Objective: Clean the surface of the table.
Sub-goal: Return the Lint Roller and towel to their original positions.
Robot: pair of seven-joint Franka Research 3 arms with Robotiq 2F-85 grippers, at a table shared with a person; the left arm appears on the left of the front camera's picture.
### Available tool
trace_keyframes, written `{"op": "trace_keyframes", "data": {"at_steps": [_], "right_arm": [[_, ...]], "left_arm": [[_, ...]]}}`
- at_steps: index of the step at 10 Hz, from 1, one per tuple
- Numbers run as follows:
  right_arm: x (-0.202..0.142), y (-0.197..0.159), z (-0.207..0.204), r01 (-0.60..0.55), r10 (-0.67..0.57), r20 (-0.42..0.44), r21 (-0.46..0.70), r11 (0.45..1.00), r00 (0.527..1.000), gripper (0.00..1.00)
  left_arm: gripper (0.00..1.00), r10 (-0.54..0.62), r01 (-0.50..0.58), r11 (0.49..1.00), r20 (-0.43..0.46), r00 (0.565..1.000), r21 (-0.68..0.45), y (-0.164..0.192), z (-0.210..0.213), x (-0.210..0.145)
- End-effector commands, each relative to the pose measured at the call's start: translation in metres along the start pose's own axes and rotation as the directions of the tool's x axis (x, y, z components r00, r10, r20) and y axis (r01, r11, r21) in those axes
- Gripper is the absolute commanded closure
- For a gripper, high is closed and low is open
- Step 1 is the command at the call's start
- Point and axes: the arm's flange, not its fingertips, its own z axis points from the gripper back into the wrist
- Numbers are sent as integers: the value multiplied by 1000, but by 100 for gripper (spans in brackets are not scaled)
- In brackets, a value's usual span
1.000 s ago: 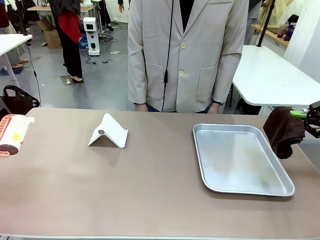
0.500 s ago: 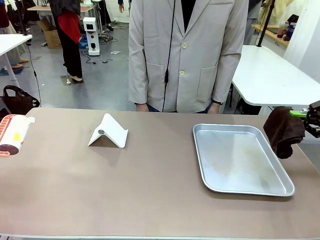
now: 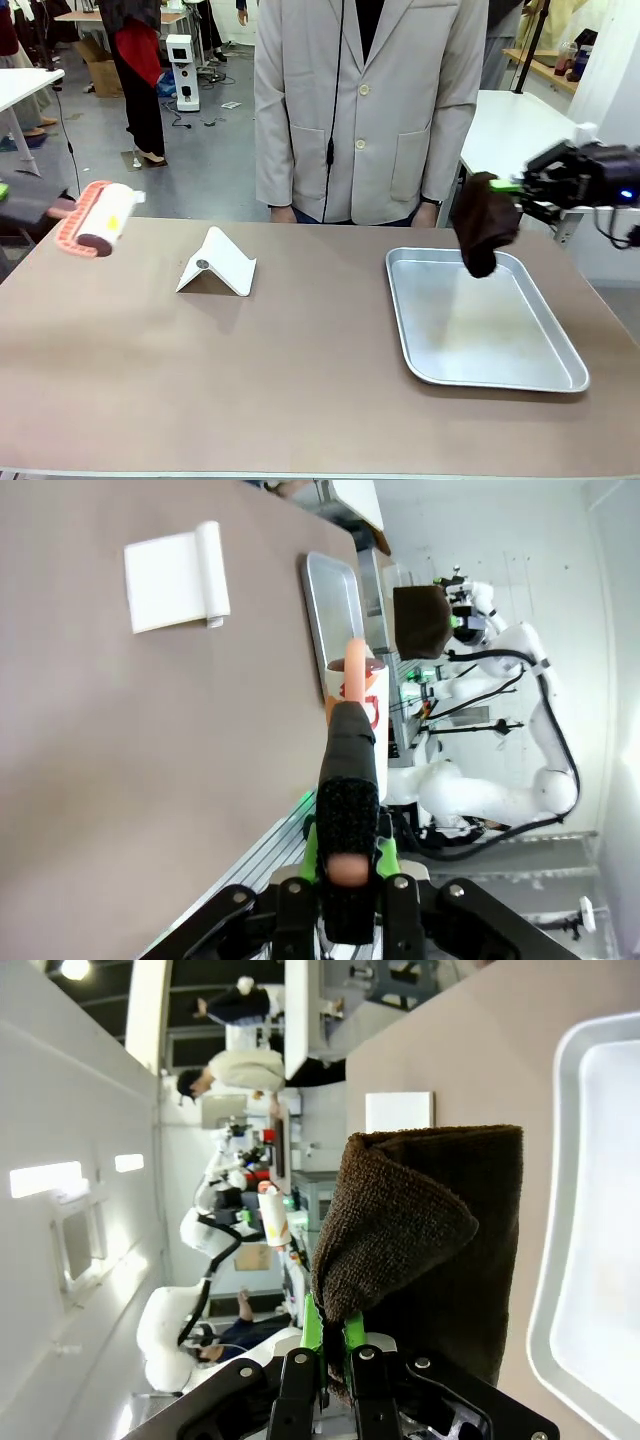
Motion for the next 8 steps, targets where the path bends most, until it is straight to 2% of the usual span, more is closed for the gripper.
{"op": "trace_keyframes", "data": {"at_steps": [1,3,6,8], "right_arm": [[7,25,-41,10,-10,0,-58,998,1000,91],[8,43,-101,-7,9,21,-110,994,1000,91],[-3,40,-184,-61,47,-71,-211,976,996,91],[-3,25,-216,-70,47,-112,-212,975,993,91]], "left_arm": [[78,-19,21,995,-20,1000,92,-27,-20,14],[78,-48,60,990,-98,994,128,-52,-62,41],[78,-10,34,971,-102,995,237,-66,-129,83],[78,-28,55,941,-86,996,334,-65,-161,102]]}}
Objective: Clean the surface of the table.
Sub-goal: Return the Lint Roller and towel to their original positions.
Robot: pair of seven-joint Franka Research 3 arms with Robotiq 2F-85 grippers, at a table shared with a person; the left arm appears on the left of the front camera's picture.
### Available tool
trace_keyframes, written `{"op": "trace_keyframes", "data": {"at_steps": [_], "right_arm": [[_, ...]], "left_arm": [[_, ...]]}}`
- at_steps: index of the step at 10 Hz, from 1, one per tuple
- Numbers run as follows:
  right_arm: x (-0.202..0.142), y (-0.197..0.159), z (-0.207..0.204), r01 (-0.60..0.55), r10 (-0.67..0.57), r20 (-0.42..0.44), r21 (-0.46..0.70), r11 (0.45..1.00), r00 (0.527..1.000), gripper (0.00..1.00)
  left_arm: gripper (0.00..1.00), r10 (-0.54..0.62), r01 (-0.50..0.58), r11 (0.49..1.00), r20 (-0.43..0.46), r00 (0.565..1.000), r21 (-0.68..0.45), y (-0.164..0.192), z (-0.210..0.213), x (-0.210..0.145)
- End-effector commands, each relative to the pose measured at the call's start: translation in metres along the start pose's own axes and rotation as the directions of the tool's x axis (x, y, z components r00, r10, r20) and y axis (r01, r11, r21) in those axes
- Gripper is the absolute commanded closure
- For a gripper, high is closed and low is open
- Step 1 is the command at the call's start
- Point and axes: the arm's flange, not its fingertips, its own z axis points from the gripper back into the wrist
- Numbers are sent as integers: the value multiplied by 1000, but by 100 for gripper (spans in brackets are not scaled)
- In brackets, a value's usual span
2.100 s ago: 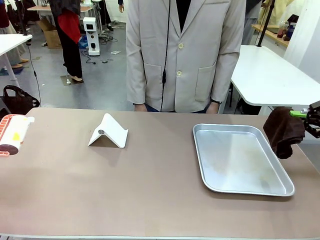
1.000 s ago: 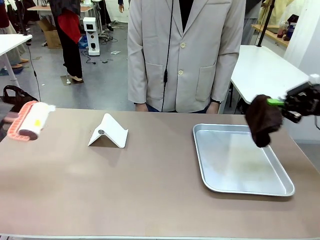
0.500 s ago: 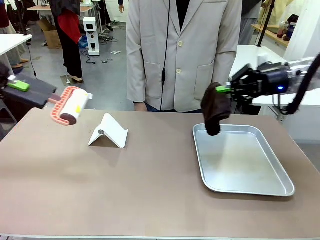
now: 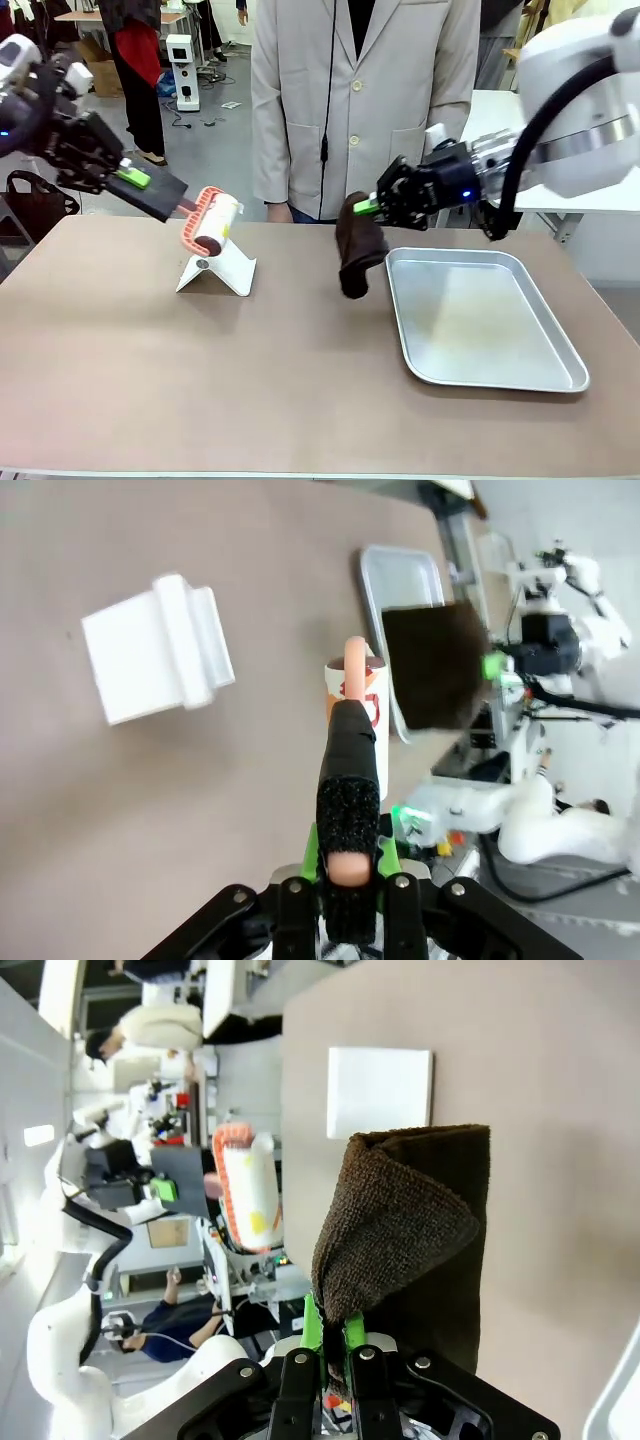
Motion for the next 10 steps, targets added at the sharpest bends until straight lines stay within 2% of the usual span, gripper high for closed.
{"op": "trace_keyframes", "data": {"at_steps": [1,3,4,7,8,9,10], "right_arm": [[18,-7,-25,1,-1,6,-5,1000,1000,91],[23,-29,-55,25,-26,-14,-23,999,1000,91],[25,-37,-62,42,-42,-17,-24,999,999,91],[39,-61,-59,88,-88,-1,-35,996,996,91],[42,-70,-54,117,-117,-3,-26,993,993,91],[31,-62,-60,95,-97,-32,-52,994,995,91],[31,-62,-60,95,-97,-32,-52,994,995,91]], "left_arm": [[78,27,-28,997,13,1000,75,-3,-19,21],[78,17,-22,992,47,999,120,3,-48,41],[78,19,-23,989,26,999,149,8,-60,47],[78,55,-52,985,-18,998,166,27,-85,61],[78,69,-73,985,25,997,158,31,-90,65],[78,31,-29,988,-14,999,154,32,-86,51],[78,31,-29,988,-14,999,154,32,-86,51]]}}
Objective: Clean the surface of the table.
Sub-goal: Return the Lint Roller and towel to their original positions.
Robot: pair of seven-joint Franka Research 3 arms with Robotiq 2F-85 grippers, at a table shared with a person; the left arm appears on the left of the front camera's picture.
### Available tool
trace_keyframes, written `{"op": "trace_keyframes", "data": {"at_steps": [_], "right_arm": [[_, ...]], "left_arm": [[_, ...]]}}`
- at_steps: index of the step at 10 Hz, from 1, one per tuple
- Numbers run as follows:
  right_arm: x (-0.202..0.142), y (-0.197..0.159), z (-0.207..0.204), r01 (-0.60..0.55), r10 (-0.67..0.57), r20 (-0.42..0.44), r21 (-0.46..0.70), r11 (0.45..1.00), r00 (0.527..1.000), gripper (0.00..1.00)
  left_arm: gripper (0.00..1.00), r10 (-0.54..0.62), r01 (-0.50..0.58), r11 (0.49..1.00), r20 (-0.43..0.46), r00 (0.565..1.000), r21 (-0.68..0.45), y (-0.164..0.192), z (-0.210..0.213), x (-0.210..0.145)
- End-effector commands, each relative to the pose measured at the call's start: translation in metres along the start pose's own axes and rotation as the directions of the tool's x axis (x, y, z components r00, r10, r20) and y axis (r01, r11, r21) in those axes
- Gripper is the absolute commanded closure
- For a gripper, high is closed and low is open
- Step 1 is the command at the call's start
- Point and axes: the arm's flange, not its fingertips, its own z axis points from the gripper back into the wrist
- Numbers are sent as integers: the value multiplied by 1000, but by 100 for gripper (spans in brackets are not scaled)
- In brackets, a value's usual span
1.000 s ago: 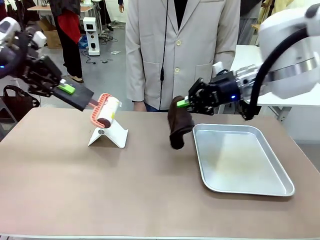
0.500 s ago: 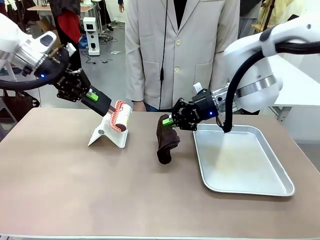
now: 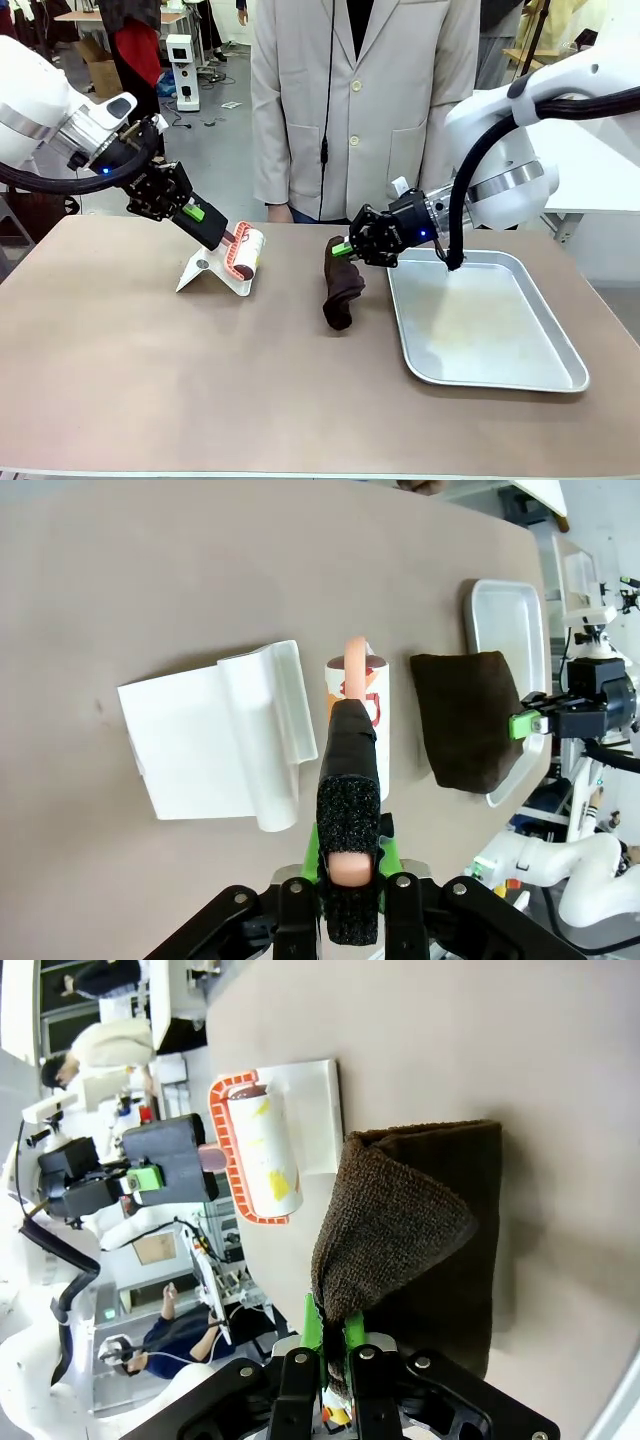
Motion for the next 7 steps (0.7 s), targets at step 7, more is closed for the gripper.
{"op": "trace_keyframes", "data": {"at_steps": [7], "right_arm": [[0,2,-3,40,-39,79,-7,999,996,91]], "left_arm": [[78,88,-93,994,75,993,61,-6,-5,4]]}}
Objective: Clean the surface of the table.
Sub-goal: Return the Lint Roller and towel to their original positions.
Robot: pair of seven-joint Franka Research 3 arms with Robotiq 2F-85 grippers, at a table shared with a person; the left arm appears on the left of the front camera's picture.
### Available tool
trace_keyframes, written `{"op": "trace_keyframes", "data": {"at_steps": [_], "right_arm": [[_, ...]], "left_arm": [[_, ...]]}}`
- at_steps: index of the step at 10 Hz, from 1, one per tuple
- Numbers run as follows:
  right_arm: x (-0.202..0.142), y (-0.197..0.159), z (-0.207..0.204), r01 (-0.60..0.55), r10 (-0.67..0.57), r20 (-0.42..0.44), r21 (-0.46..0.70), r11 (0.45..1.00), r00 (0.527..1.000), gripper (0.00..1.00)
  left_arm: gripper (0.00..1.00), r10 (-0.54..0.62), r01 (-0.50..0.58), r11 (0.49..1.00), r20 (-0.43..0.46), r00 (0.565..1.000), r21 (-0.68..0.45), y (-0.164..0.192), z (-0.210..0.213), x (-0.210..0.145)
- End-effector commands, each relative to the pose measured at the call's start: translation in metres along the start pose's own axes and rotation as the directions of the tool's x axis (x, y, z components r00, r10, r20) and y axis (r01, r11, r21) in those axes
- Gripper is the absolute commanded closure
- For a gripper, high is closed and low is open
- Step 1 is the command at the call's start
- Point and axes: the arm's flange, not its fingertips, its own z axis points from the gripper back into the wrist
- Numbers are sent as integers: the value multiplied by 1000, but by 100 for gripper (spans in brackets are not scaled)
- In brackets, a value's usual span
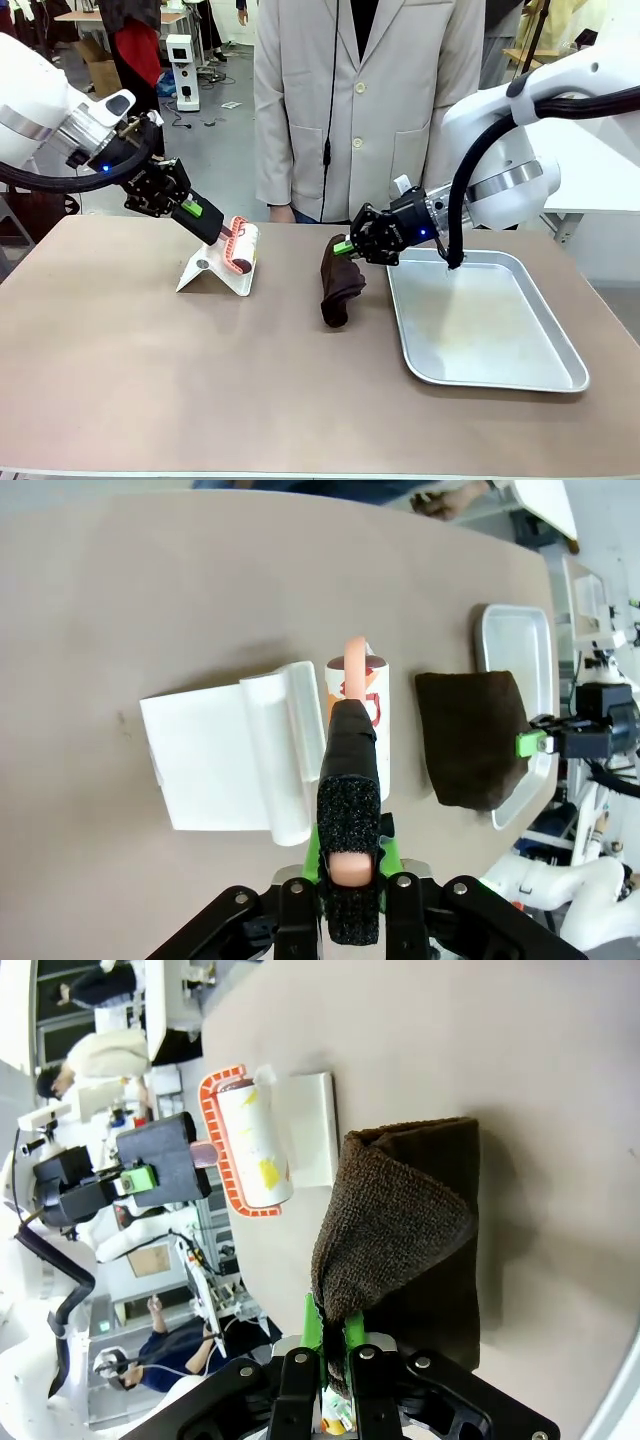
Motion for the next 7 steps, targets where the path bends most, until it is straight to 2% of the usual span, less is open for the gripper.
{"op": "trace_keyframes", "data": {"at_steps": [1,2,3,7], "right_arm": [[2,-5,-9,69,-70,41,7,998,997,91],[7,-9,-12,102,-103,36,19,995,994,91],[1,-4,-1,18,-18,10,-6,1000,1000,91],[1,-4,-1,18,-18,10,-6,1000,1000,91]], "left_arm": [[78,68,-68,997,6,998,30,-5,-10,2],[78,79,-79,996,-3,997,35,-5,-11,3],[78,80,-80,996,-18,997,36,-4,-11,3],[78,86,-77,992,-92,992,101,-1,-17,8]]}}
